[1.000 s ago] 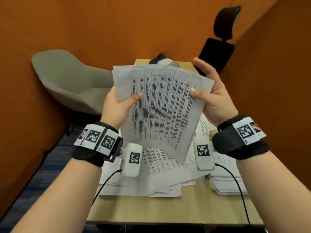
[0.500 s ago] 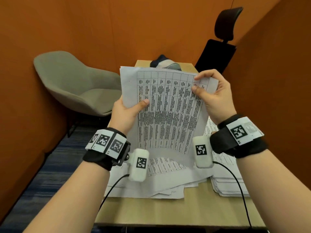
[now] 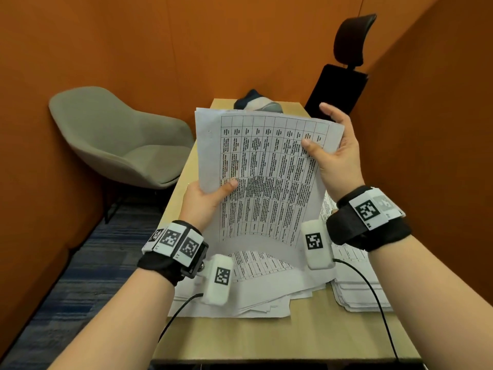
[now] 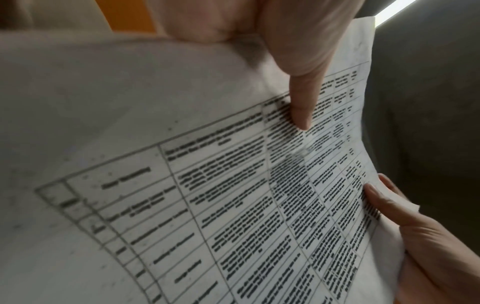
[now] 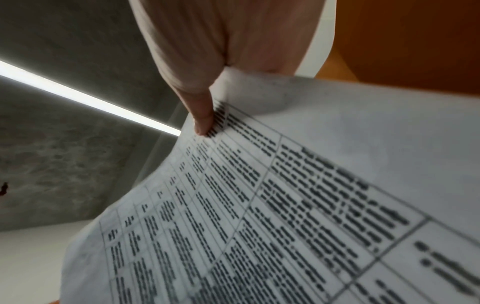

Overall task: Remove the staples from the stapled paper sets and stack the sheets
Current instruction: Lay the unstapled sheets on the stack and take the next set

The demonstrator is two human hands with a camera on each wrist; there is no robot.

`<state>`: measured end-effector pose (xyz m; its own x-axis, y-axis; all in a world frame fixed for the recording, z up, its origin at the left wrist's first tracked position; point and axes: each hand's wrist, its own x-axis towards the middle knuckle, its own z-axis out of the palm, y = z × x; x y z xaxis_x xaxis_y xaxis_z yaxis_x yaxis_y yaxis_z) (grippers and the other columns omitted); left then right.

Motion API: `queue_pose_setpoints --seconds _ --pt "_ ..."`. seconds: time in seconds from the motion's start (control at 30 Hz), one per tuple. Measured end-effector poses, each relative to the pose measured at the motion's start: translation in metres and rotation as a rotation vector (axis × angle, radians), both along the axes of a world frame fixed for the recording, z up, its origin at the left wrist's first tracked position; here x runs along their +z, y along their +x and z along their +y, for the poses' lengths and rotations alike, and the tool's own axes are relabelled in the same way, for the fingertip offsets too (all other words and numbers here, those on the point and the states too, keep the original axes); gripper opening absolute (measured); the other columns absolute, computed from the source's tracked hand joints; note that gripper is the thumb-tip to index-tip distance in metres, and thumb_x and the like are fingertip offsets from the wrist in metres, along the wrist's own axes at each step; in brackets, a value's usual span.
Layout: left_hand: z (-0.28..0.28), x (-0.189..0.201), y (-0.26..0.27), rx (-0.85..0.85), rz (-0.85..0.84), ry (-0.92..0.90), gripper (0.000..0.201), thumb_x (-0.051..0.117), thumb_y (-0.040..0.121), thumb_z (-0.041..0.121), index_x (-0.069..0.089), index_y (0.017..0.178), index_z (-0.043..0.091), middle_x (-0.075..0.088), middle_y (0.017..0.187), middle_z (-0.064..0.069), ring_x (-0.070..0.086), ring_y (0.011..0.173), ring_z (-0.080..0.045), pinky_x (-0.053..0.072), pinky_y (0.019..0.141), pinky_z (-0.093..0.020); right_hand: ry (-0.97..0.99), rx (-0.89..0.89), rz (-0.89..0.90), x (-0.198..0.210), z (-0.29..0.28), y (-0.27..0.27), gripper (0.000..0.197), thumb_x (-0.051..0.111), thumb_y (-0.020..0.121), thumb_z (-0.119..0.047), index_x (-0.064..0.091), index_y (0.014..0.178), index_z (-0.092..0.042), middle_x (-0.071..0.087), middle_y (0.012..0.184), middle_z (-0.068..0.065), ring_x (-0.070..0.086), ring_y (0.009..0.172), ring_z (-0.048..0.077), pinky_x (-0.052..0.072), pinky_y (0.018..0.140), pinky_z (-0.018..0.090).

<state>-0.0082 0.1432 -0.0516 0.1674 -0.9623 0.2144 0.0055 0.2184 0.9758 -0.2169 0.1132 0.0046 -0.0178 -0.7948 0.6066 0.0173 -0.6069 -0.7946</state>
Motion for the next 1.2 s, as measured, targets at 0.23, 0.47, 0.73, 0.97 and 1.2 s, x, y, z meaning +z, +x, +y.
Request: queue_pose_setpoints --seconds 0.23,0.47,0.73,0.97,1.2 --pt "-0.008 0.020 -0.003 -0.006 -0.036 0.022 0.028 0.061 0.086 0.010 0.061 0.114 0.004 0.065 0.106 -0.006 0.063 0.096 -0.017 0.050 0.089 -0.029 0.237 0.010 0.005 0.033 -0.017 -0.014 0.030 0.060 0.084 0.007 0.051 0.108 -0.010 0.063 0.108 0.010 0.064 0.101 0.022 0.054 0.086 0.036" --pt "-0.005 -0.032 -0.015 0.037 -0.235 0.292 0.031 0.062 0.088 0.022 0.058 0.111 0.001 0.062 0.092 -0.007 0.058 0.083 -0.022 0.046 0.072 -0.027 0.753 -0.397 1.118 -0.032 -0.040 -0.070 0.037 0.057 0.088 -0.013 0.053 0.124 -0.006 0.057 0.123 0.016 0.057 0.104 0.030 0.045 0.087 0.034" --pt "-0.002 -0.041 -0.017 0.070 -0.178 0.299 0.030 0.062 0.088 0.018 0.061 0.114 0.002 0.063 0.098 -0.008 0.059 0.092 -0.023 0.039 0.077 -0.026 0.841 -0.504 1.749 -0.092 -0.043 -0.113 0.008 0.053 0.089 -0.010 0.057 0.096 -0.008 0.056 0.084 0.004 0.057 0.082 0.025 0.049 0.074 0.031" --pt "0.000 -0.044 -0.018 0.072 -0.172 0.279 0.010 0.062 0.088 0.020 0.061 0.095 0.013 0.063 0.085 -0.001 0.058 0.085 -0.022 0.041 0.067 -0.020 0.674 -0.775 0.680 -0.052 -0.054 -0.106 0.040 0.070 0.079 -0.017 0.049 0.108 0.001 0.057 0.103 0.013 0.060 0.084 0.028 0.055 0.064 0.035" --pt "0.002 -0.049 -0.022 0.061 -0.195 0.230 0.021 0.064 0.086 0.023 0.064 0.090 0.003 0.061 0.087 -0.015 0.055 0.081 -0.023 0.046 0.081 -0.039 0.350 -0.397 0.019 -0.013 -0.050 -0.054 0.034 0.075 0.071 -0.015 0.059 0.101 -0.011 0.066 0.101 0.003 0.062 0.093 0.016 0.049 0.087 0.036"
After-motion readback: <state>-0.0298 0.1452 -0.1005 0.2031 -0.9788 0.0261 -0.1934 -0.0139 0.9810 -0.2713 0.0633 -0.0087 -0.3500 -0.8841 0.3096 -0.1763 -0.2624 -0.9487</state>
